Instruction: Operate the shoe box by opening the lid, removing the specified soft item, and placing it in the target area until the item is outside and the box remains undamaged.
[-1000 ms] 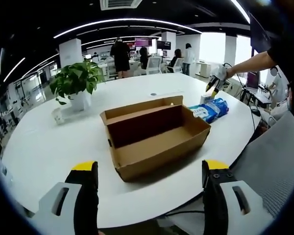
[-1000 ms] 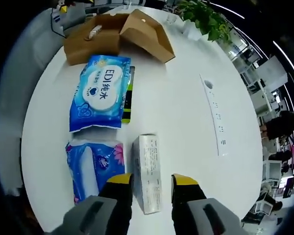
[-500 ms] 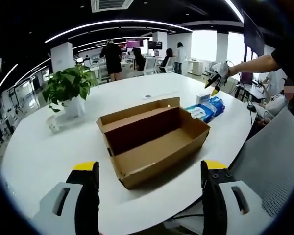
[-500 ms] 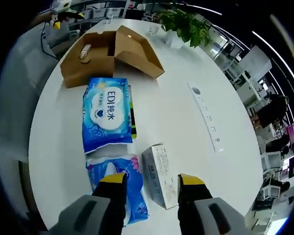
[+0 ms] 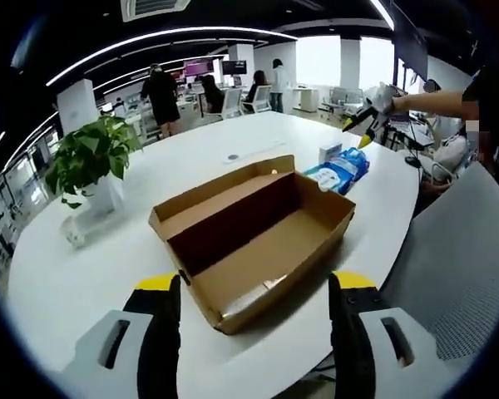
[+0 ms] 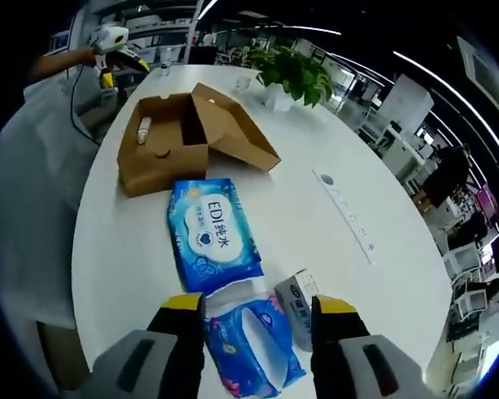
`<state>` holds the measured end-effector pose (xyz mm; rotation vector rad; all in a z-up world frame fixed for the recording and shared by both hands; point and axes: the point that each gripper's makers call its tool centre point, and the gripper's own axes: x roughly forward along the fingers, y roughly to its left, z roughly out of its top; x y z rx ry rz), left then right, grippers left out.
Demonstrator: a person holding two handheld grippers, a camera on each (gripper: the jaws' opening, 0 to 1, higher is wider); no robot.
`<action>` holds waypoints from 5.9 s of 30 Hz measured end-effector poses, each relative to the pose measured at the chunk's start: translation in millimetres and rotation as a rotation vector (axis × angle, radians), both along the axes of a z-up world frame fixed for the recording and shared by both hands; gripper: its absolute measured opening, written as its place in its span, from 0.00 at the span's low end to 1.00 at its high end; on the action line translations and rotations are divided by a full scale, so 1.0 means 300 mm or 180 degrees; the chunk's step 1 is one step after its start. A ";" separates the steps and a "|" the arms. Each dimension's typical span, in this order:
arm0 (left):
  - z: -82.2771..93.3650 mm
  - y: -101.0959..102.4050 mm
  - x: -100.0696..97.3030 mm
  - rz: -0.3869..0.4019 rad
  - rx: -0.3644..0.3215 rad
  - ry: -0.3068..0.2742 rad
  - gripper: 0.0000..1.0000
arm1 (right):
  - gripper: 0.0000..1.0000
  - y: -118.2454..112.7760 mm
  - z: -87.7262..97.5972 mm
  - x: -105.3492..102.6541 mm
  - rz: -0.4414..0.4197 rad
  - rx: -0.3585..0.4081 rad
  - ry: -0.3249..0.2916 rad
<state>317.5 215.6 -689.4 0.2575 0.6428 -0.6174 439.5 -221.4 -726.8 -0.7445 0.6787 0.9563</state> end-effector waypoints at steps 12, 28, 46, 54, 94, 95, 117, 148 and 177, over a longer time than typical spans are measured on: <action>-0.031 -0.045 0.081 -0.0516 0.0179 0.0095 0.62 | 0.63 0.107 0.060 -0.116 -0.0219 0.0397 -0.0089; -0.134 -0.069 0.127 -0.1101 0.0708 0.0394 0.55 | 0.76 0.184 0.129 -0.230 -0.0615 0.0937 -0.0158; -0.263 -0.092 0.142 -0.1700 0.1177 0.0694 0.47 | 0.88 0.227 0.163 -0.408 -0.0914 0.1201 -0.0237; -0.297 -0.092 0.150 -0.1983 0.1353 0.0820 0.45 | 0.88 0.241 0.159 -0.482 -0.1029 0.1265 -0.0187; -0.437 -0.158 0.126 -0.3205 0.1789 0.1197 0.42 | 0.90 0.177 0.213 -0.587 -0.1620 0.1388 -0.0402; -0.437 -0.158 0.126 -0.3204 0.1783 0.1215 0.42 | 0.90 0.176 0.212 -0.588 -0.1627 0.1384 -0.0399; -0.442 -0.183 0.118 -0.3387 0.1682 0.1311 0.42 | 0.90 0.156 0.207 -0.582 -0.1691 0.1385 -0.0387; -0.486 -0.138 0.114 -0.2760 0.1492 0.1566 0.30 | 0.88 0.150 0.198 -0.585 -0.1685 0.1395 -0.0357; -0.503 -0.110 0.090 -0.2687 0.1536 0.1541 0.23 | 0.87 0.157 0.208 -0.586 -0.1641 0.1385 -0.0371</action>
